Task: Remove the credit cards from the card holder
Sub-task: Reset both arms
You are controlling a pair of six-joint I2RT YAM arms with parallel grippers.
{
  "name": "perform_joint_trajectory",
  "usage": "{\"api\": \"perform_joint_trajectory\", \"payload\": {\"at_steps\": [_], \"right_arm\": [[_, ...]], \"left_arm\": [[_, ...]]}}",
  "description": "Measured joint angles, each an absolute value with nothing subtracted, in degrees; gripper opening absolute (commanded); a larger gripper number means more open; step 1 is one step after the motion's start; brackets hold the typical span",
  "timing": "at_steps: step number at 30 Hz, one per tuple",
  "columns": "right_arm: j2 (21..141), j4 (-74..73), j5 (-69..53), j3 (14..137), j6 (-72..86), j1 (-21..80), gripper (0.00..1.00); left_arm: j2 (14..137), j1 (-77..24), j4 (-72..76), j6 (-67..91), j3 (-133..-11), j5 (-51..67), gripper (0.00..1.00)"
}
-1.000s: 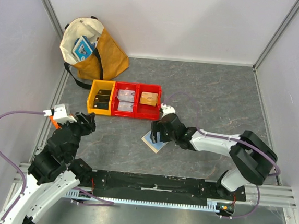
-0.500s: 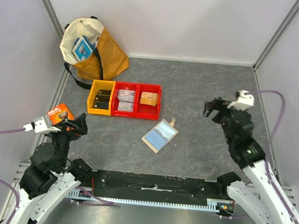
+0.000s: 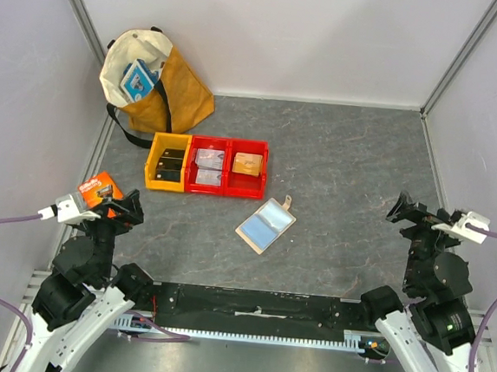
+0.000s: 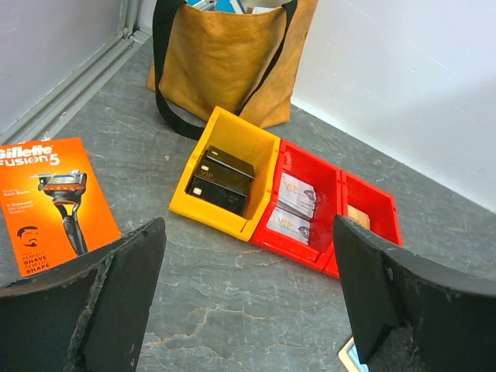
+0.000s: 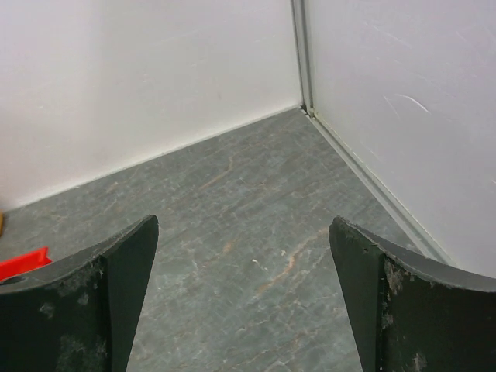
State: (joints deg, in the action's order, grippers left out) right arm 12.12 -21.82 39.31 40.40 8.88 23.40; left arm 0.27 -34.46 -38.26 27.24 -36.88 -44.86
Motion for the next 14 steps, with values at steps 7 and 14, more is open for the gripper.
{"api": "perform_joint_trajectory", "payload": {"at_steps": [7,14], "right_arm": [[6.35,-21.45,41.50,33.87,7.05,23.40,0.98],[5.72,-20.86,41.85,32.25,6.81,23.40,0.98]], "left_arm": [[0.27,-33.80,-38.50,27.27,-36.88,-44.99,0.93],[0.27,-30.46,-38.06,27.24,-36.56,-44.97,0.92]]}}
